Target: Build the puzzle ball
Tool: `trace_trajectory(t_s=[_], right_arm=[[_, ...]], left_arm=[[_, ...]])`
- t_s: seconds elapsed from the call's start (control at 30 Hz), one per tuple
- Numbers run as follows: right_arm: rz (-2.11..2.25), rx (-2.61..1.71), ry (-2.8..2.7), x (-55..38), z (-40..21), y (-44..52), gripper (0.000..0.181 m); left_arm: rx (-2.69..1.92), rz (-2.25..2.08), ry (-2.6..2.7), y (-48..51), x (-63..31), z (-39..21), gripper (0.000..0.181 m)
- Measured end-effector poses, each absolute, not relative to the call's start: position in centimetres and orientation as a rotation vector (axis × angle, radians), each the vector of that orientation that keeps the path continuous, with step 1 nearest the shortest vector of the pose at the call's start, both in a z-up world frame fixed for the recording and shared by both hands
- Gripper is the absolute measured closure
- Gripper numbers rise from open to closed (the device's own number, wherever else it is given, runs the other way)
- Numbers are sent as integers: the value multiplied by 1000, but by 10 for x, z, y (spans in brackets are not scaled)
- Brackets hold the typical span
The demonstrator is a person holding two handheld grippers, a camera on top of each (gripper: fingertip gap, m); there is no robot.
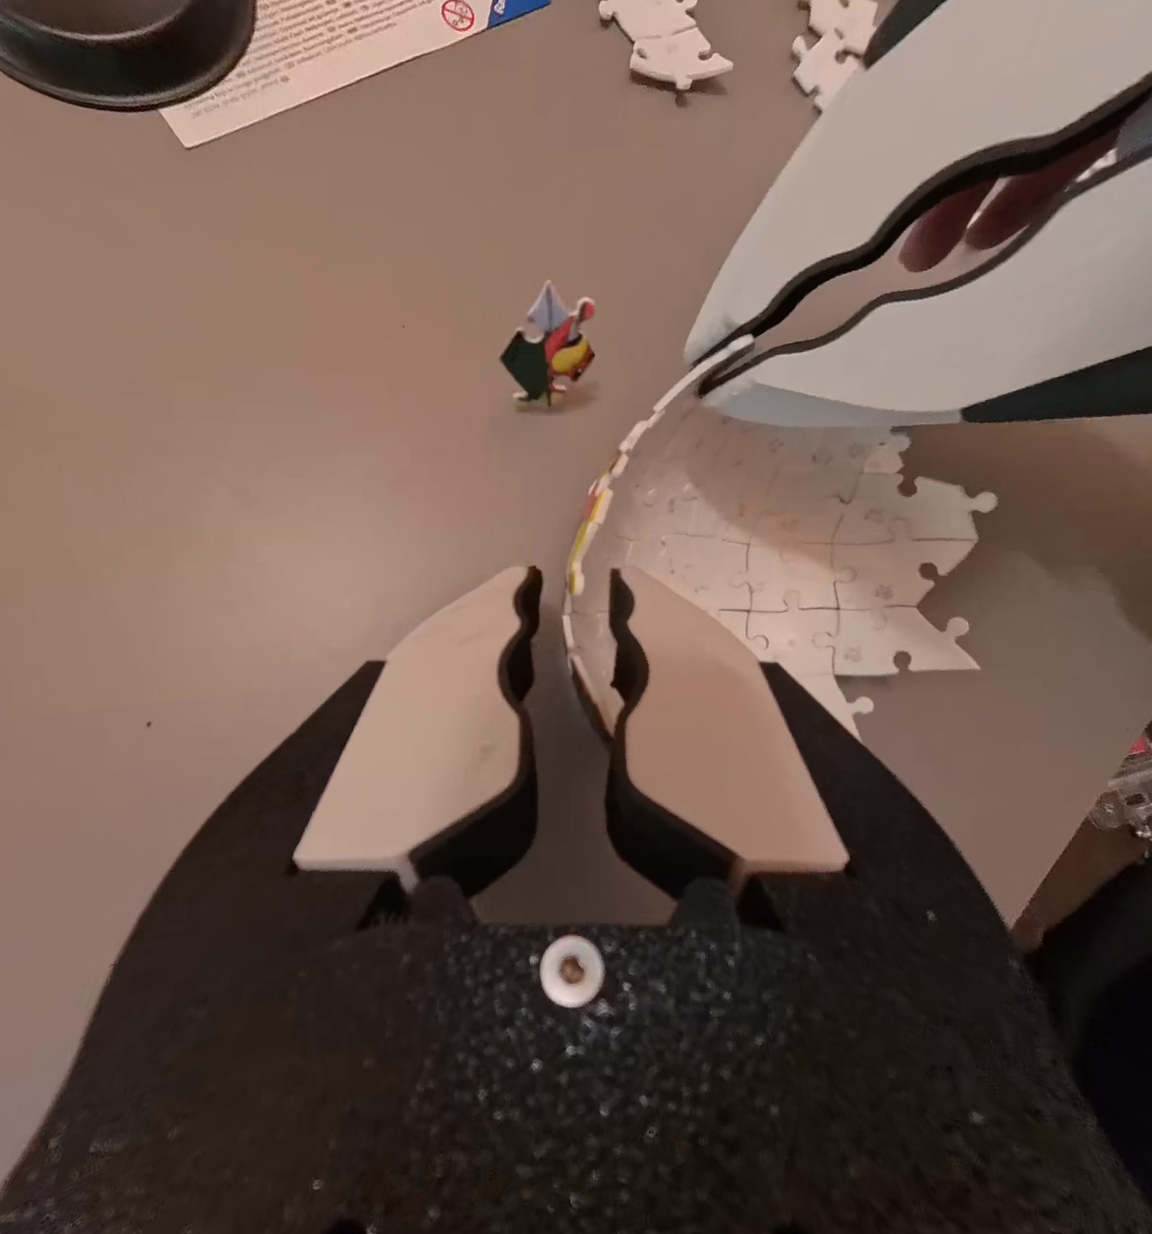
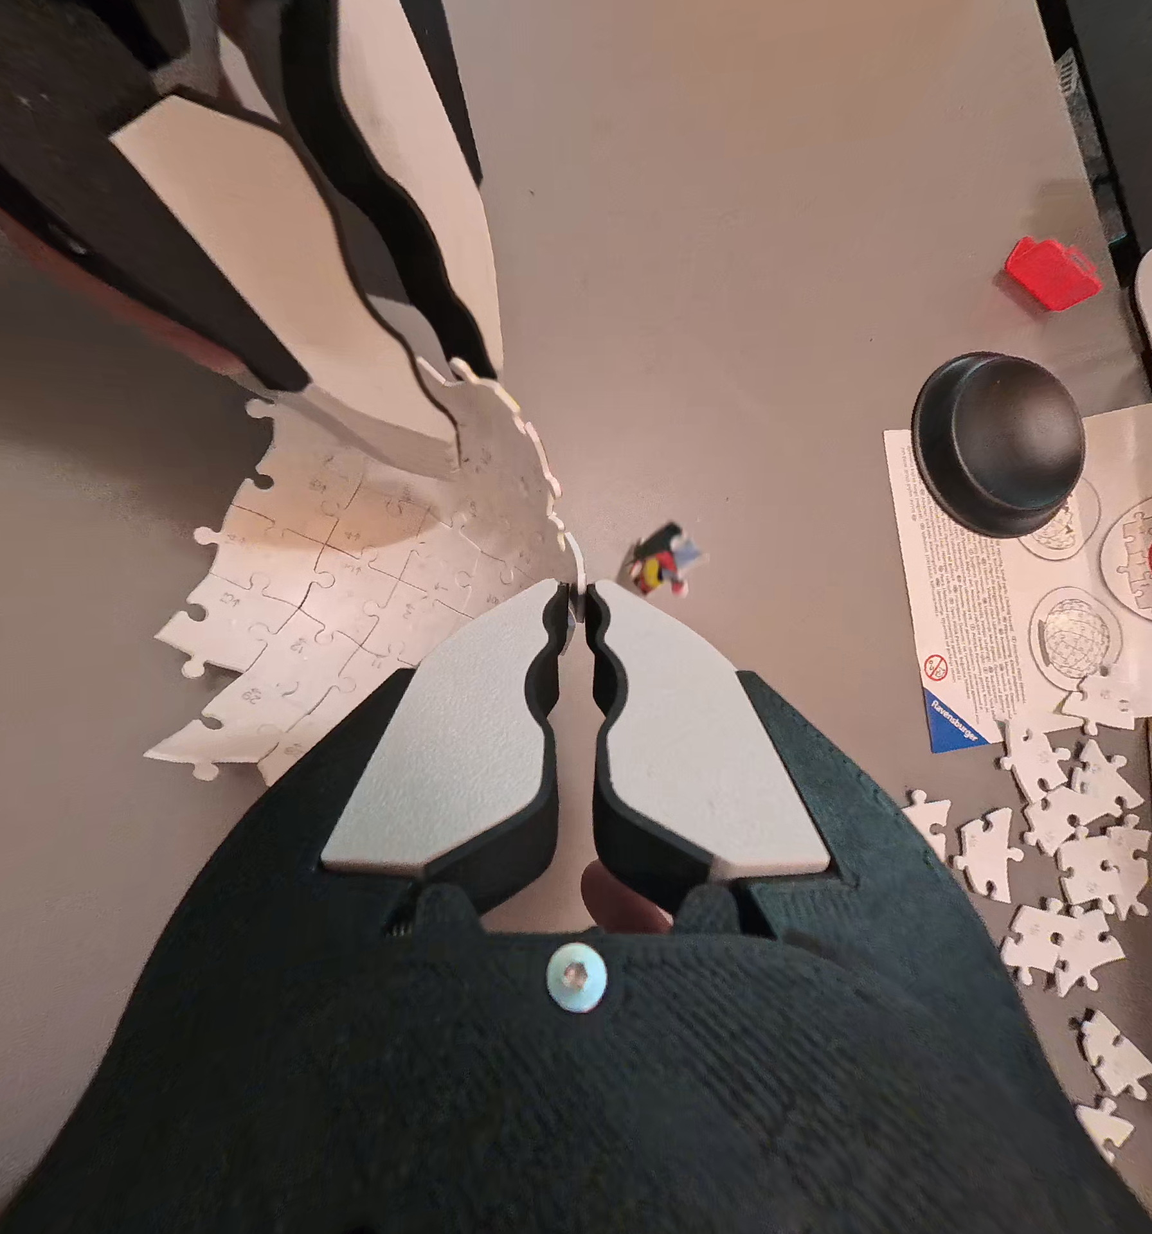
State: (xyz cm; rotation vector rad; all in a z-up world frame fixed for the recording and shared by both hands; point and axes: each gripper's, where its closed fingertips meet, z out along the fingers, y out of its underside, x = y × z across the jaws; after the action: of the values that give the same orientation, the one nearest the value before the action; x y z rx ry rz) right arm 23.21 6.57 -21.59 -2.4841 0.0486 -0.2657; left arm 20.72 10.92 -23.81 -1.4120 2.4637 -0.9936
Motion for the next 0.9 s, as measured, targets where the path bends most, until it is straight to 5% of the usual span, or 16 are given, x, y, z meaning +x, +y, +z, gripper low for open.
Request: trace_trajectory(t_s=[0.03, 0.47, 0.9], right_arm=[[-261, -2483, 51, 232, -216, 65, 177], [-233, -2420, 205, 259, -185, 21, 156], [-159, -2384, -78, 276, -246, 53, 154]], left_arm=[[-1415, -1013, 2464, 108, 208, -238, 168], [-1208, -986, 2526, 103, 203, -234, 177], [-1176, -889, 2667, 106, 194, -241, 176]])
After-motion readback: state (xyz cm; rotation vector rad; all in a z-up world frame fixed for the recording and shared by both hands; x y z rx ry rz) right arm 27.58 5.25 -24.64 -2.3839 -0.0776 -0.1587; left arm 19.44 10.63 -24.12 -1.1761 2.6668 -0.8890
